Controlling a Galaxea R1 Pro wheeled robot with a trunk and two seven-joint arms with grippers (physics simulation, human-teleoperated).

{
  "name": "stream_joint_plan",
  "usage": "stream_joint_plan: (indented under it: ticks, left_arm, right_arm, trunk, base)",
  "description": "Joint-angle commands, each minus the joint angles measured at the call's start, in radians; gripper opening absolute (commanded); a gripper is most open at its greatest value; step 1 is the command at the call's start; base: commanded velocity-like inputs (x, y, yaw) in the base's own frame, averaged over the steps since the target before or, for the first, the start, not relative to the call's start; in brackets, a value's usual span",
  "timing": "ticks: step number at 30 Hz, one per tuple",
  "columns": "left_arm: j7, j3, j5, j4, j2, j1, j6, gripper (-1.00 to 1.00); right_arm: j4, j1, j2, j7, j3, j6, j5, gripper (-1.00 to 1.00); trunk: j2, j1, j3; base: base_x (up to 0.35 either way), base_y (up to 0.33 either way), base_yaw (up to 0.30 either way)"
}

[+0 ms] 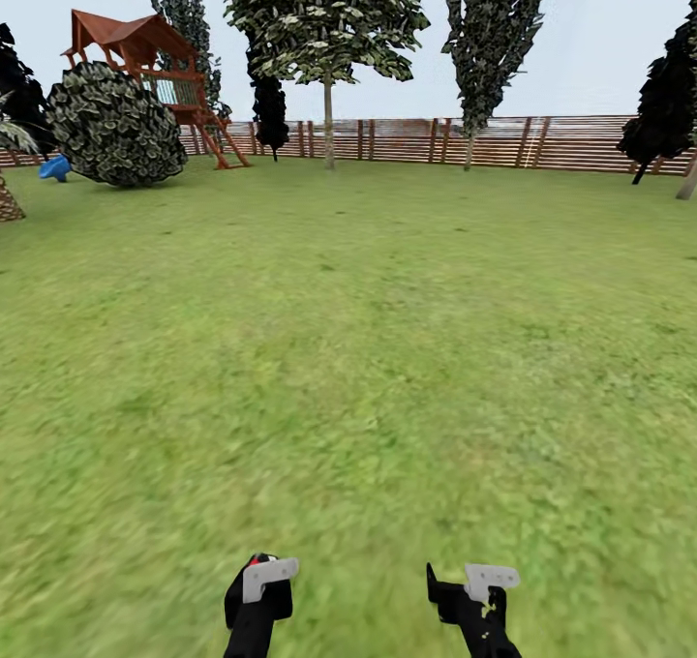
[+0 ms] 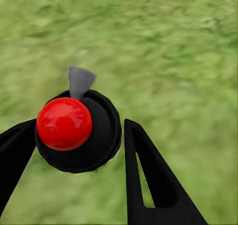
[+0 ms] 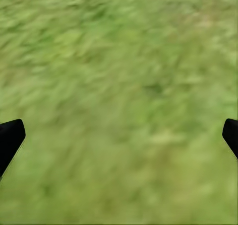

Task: In the garden, pick up the pesticide atomizer on the floor and spray pesticide onto both trees until each tree trunk is fully covered.

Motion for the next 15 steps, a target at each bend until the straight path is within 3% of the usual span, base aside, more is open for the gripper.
stream_joint_plan:
  ticks: [1, 15]
  left_arm:
    - [0.006, -0.005, 0.010, 0.000, 0.001, -0.001, -0.007, -1.00]
    - [0.006, -0.005, 0.010, 0.003, 0.001, -0.001, -0.007, -1.00]
  right_arm:
    - [-0.002, 0.000, 0.000, -0.005, 0.001, 0.006, 0.002, 1.00]
    - [-0.002, 0.000, 0.000, -0.002, 0.002, 0.007, 0.003, 1.00]
  trunk:
    - [0.000, 0.000, -0.001]
    - [0.000, 0.000, -0.001]
  base:
    - [0.335, 0.000, 0.000]
    - [0.335, 0.000, 0.000]
